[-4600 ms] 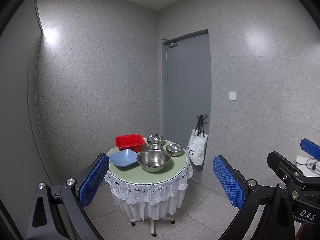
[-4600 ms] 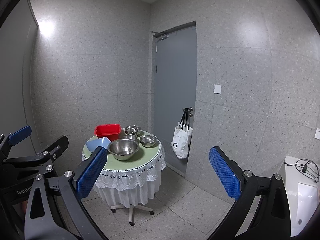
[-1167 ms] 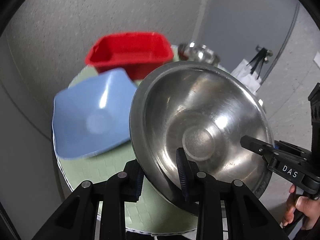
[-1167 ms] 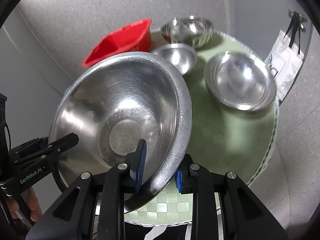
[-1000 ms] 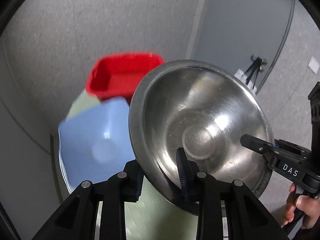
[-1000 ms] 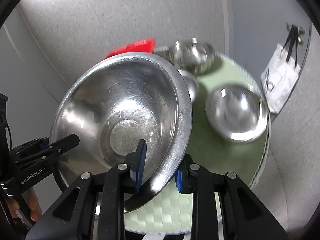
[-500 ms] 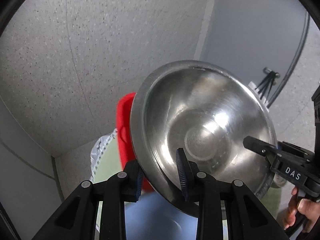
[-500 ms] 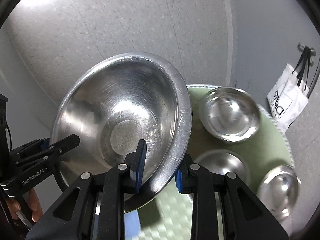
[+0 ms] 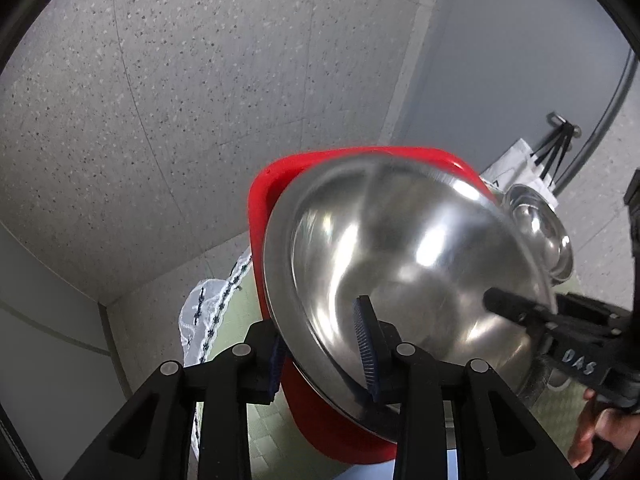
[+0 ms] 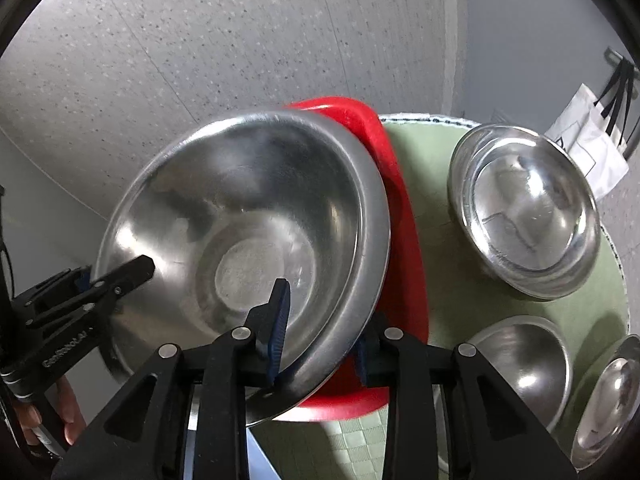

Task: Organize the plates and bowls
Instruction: 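Lift the large steel bowl into the red basin and open both grippers, then close both grippers on the edge of the light-blue plate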

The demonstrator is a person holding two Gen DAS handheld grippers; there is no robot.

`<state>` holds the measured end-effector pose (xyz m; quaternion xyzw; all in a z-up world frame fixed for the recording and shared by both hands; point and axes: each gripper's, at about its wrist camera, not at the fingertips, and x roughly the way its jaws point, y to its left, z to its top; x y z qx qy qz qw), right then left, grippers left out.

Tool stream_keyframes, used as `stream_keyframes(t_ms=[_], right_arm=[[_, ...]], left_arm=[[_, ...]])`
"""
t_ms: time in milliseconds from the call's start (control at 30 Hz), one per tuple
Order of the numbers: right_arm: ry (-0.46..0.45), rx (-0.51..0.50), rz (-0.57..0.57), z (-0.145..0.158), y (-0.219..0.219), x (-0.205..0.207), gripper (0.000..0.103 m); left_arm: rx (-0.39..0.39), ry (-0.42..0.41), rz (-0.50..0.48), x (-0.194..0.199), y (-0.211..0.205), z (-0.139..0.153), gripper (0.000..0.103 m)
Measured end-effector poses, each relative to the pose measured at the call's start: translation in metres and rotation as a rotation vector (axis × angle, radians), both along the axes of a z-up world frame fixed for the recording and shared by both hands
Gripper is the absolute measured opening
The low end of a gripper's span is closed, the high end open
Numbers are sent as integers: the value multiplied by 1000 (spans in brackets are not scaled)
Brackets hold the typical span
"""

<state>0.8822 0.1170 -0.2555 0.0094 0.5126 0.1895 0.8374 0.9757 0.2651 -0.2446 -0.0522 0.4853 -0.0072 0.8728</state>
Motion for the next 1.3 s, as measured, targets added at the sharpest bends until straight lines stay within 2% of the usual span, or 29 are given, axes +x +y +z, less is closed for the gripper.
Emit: stream_keyframes(t_ms=[100,167,233,267,300,367,433,533,633,767,933,1100,1300], right_arm=[[17,9,-8,-8,2,3,34],[3,12,-9,-9,2,2,36],[8,16,3,-10,2,0,43],[4,16,3,-8,2,-2,49],[-1,21,0,-6,0,-4,57],[-5,31,9,-3,2,-7,59],[-13,38,14,3,3,-8,60],[-35,56,10,13,-6,-20,69],[-79,57,19,25,-16,-38,70],[-146,41,26,34,-30,-69,72],[-207,-1,93,29,-40,-113,72],[-179,-21,179,-2,-40,-146,72],[-82,-18,209,-47,-41,-162,72]], left_arm=[[13,-4,-5,5,-2,-7,31],[18,-9,-6,6,-2,0,32],[5,-9,-2,3,-8,2,35],[1,-10,-2,3,-10,5,35],[0,-11,-2,2,-11,6,39],[2,-24,8,-5,-12,11,49],[10,-41,35,-12,-10,17,68],[10,-89,69,-32,-7,27,74],[23,-105,99,-54,-5,31,75],[40,-135,161,-104,-5,30,79],[56,-149,257,-163,-12,23,83],[52,-109,338,-210,-23,-3,83],[23,-42,361,-236,-45,-32,82]])
